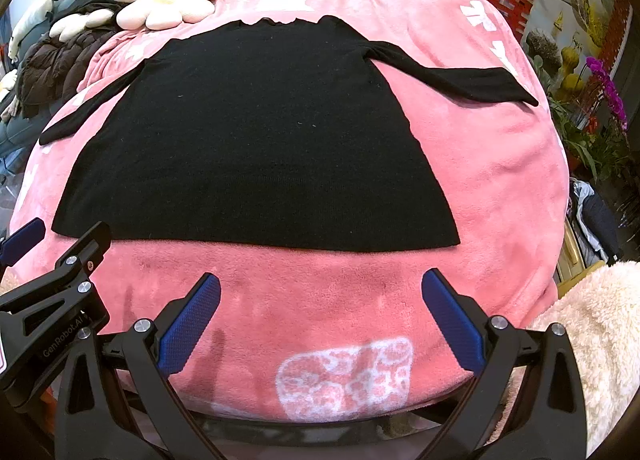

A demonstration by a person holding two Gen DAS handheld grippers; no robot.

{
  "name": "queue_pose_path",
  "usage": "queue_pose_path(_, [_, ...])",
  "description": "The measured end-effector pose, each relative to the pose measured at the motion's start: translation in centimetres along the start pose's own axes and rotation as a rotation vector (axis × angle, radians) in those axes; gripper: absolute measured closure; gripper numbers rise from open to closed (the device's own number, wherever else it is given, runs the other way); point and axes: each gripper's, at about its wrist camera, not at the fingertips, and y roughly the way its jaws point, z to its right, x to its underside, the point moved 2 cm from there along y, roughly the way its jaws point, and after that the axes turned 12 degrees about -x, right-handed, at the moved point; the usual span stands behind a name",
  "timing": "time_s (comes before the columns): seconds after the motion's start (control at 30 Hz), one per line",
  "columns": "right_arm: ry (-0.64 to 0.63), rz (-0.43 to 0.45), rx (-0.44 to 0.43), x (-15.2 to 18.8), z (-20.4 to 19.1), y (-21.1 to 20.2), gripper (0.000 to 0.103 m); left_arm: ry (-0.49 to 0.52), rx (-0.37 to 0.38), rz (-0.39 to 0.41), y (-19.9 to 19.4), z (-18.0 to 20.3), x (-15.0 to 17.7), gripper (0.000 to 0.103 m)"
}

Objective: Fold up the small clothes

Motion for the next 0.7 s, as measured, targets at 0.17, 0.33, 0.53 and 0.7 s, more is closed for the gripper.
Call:
queue_pose_path(0.17, [0.000,0.000,-0.001,-0.02,-0.03,0.02,0.005,-0.001,0.000,-0.001,0.00,-0.02,-0.05,0.022])
queue_pose_path(0.33, [-0.001,-0.001,0.000,0.02,-0.01,0.00,0.005,-0.001,0.000,-0.001,-0.09,0.04,-0.16,0.022])
queue_pose_path(0.53, [-0.001,-0.001,0.000,0.01,-0.01,-0.02,0.005,-0.001,0.000,-0.002,-0.13,0.06,-0.23,0.022])
queue_pose_path(0.7, [-0.002,-0.001,0.001,0.00,0.00,-0.02,0.005,0.000,0.000,-0.002,-0.07,0.04,-0.16,0.022])
